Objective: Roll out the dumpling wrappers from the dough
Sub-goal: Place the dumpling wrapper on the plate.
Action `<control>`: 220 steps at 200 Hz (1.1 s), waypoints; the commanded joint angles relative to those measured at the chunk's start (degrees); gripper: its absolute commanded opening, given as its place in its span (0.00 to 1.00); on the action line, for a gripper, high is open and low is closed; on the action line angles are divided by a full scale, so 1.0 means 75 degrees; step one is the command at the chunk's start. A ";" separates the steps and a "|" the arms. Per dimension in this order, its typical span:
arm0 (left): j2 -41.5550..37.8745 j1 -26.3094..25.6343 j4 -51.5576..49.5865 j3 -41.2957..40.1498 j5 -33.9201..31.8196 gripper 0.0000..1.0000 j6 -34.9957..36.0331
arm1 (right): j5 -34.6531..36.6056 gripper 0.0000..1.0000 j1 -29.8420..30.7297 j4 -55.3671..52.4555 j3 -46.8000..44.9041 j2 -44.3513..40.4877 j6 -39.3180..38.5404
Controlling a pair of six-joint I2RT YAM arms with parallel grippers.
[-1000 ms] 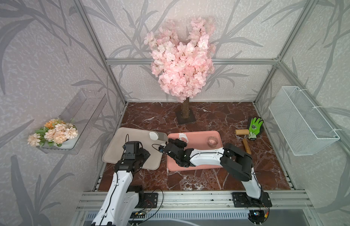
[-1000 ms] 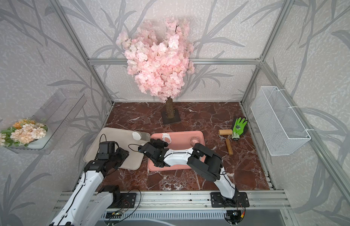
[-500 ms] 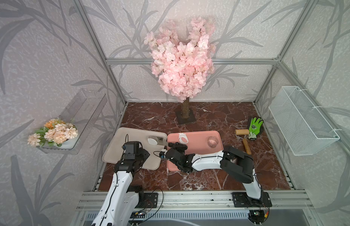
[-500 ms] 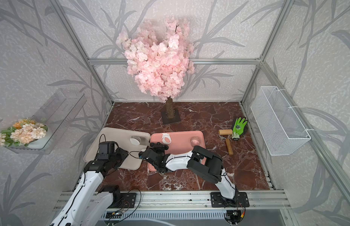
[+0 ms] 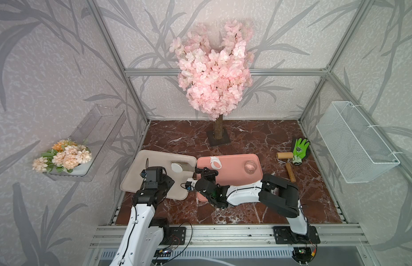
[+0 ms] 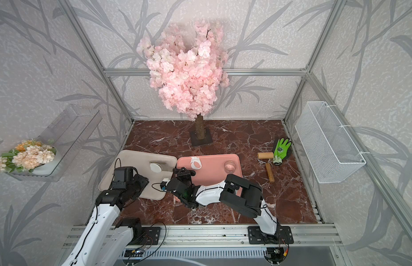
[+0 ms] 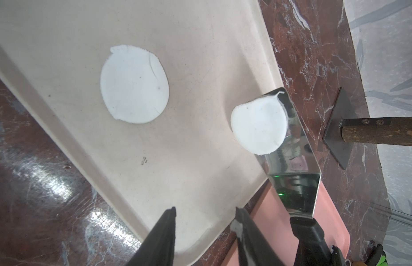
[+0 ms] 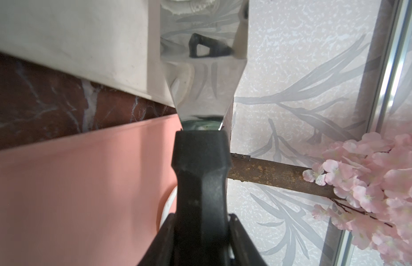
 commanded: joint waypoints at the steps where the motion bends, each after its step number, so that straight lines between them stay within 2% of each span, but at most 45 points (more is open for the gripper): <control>1: -0.0102 0.0062 -0.0248 0.0290 -0.0244 0.45 -0.0104 | 0.0254 0.00 0.0210 0.0497 -0.0095 -0.0413 0.0052; 76: -0.0152 0.0078 -0.0350 0.0483 -0.0422 0.45 -0.0136 | 0.0420 0.00 0.0433 0.2188 -0.0593 -0.0117 -0.1583; 89: -0.0143 0.0076 -0.0330 0.0483 -0.0428 0.45 -0.0142 | 0.0710 0.00 0.0447 0.2628 -0.0592 -0.0033 -0.1852; 131: -0.0132 0.0086 -0.0295 0.0505 -0.0389 0.45 -0.0103 | 0.0986 0.00 0.0385 0.2851 -0.0480 0.0078 -0.2015; 158: -0.0126 0.0092 -0.0285 0.0499 -0.0348 0.45 -0.0090 | 0.1083 0.00 0.0106 0.2500 -0.0337 -0.0058 -0.1782; 220: -0.0131 0.0088 -0.0291 0.0495 -0.0259 0.45 -0.0090 | 0.1186 0.00 -0.0401 0.2710 -0.0186 -0.0169 -0.2060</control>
